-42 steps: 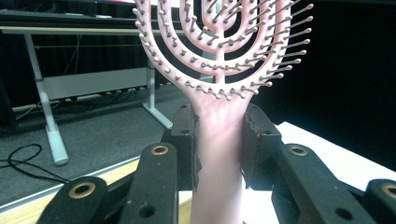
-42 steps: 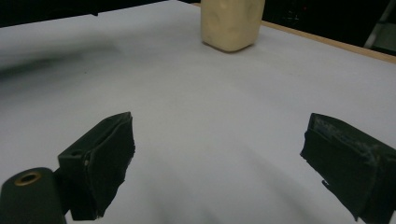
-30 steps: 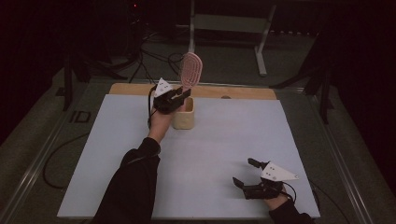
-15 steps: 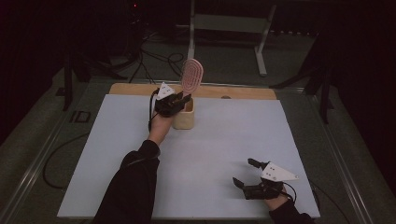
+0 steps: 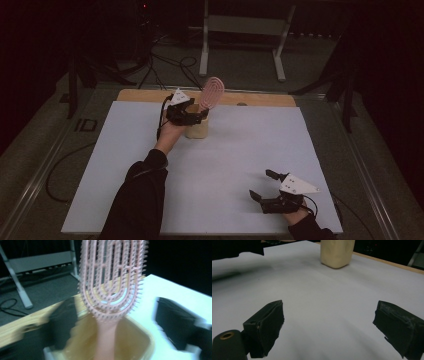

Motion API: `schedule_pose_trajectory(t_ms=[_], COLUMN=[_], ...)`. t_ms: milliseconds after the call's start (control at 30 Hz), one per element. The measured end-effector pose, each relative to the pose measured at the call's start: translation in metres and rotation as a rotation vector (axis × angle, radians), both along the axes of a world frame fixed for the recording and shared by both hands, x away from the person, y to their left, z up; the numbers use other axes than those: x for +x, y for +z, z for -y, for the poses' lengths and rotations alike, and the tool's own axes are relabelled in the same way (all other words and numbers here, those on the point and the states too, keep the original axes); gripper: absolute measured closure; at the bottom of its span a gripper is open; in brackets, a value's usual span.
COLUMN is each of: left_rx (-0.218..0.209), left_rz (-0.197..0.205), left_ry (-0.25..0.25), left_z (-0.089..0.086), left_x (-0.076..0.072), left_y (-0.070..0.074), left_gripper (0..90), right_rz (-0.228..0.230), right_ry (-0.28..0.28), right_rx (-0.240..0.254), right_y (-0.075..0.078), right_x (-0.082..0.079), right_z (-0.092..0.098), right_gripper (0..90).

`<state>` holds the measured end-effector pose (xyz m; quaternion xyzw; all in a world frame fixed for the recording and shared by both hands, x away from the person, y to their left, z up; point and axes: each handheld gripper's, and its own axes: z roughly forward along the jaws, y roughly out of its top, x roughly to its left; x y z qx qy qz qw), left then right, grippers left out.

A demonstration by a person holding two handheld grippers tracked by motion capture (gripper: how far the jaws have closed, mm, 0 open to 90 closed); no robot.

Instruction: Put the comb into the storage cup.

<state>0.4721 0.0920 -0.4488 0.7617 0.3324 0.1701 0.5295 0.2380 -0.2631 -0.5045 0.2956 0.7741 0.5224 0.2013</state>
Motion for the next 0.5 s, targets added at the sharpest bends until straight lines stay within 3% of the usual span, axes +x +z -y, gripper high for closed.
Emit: schedule_pose_trajectory(t_ms=[33, 100, 500], left_rx=[0.02, 0.042, 0.073], left_rz=[-0.006, -0.015, -0.024], left_ry=[-0.003, -0.014, -0.033], left_z=[0.0004, 0.0004, -0.0047], left_x=[0.0003, -0.0003, -0.0055], left_y=[0.0011, 0.0025, 0.0095], left_gripper=[4.8, 0.6, 0.0], right_rz=[0.002, 0.002, 0.001], right_ry=[0.001, 0.001, -0.004], right_rx=[0.003, 0.002, 0.005], right_y=[0.0003, 0.0006, 0.0005], right_x=[0.0001, 0.0, 0.0005], right_z=[-0.0001, -0.0002, 0.0013], right_gripper=[9.0, 9.0, 9.0])
